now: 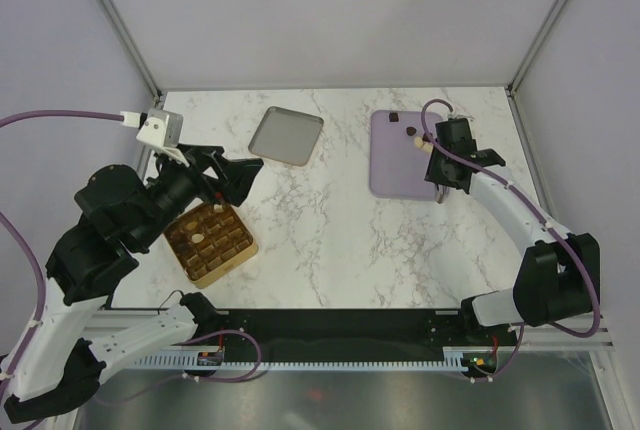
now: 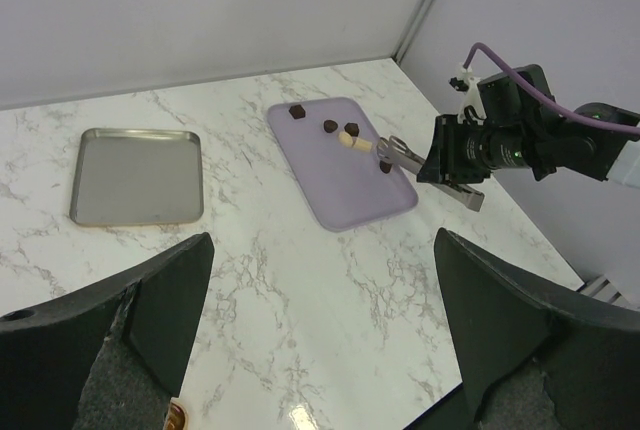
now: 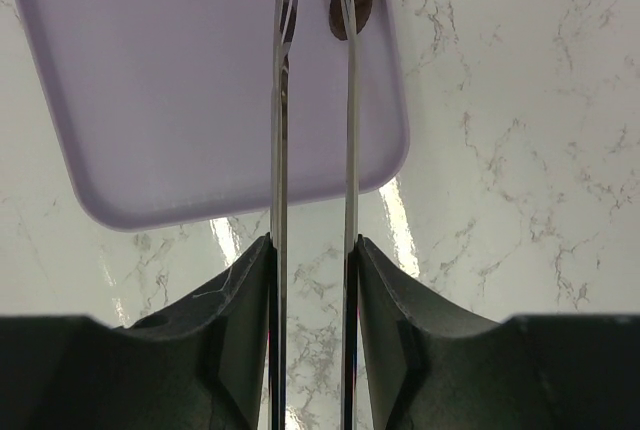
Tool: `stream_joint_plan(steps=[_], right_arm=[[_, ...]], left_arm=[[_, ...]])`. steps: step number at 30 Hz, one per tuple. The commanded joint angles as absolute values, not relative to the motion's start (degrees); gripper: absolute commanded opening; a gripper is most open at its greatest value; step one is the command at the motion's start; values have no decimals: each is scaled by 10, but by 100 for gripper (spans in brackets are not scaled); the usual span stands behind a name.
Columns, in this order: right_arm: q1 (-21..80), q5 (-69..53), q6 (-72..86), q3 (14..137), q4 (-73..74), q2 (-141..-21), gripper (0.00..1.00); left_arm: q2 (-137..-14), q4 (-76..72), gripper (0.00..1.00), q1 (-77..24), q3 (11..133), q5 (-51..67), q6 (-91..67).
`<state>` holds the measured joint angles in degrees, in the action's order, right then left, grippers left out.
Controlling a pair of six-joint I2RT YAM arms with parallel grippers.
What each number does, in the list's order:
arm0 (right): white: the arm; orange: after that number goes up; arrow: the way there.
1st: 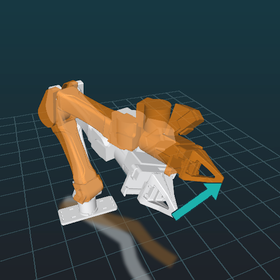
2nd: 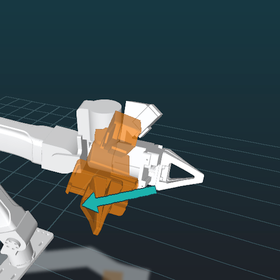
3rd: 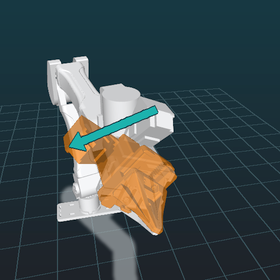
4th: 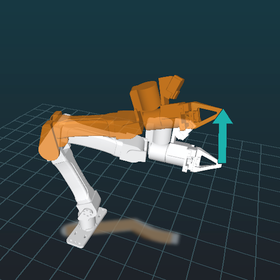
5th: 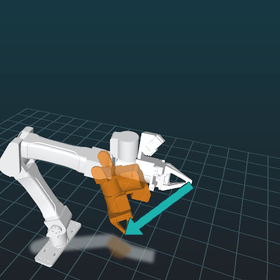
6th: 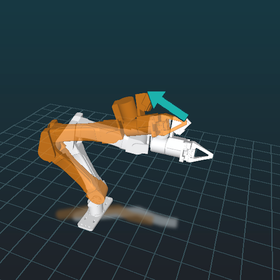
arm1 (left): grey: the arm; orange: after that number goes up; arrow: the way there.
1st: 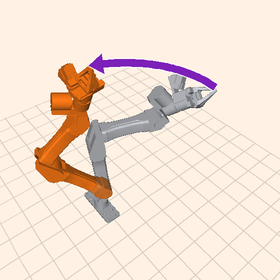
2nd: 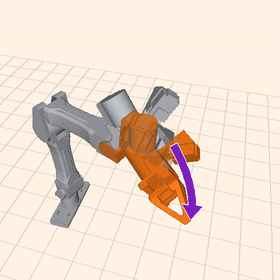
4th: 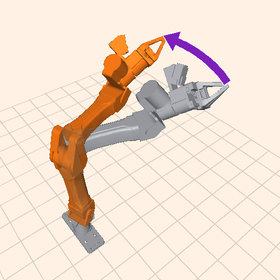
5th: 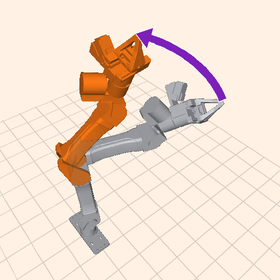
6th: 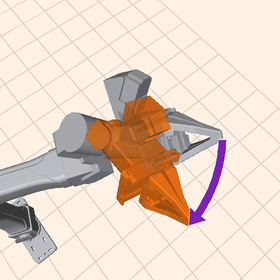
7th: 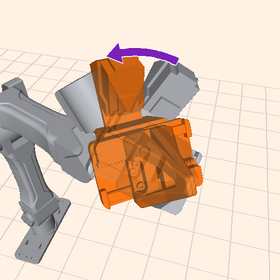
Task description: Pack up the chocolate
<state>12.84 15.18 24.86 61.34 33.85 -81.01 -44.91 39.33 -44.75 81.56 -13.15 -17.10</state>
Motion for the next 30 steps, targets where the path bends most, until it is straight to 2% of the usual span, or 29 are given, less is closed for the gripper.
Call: stream_joint_plan(steps=[1,30], right_arm=[[127,169,258,613,339,-787,45],[92,119,245,574,297,-814,46]], left_arm=[[-455,388,100,-447,814,-121,-181],[-459,388,100,-447,816,-113,-191]])
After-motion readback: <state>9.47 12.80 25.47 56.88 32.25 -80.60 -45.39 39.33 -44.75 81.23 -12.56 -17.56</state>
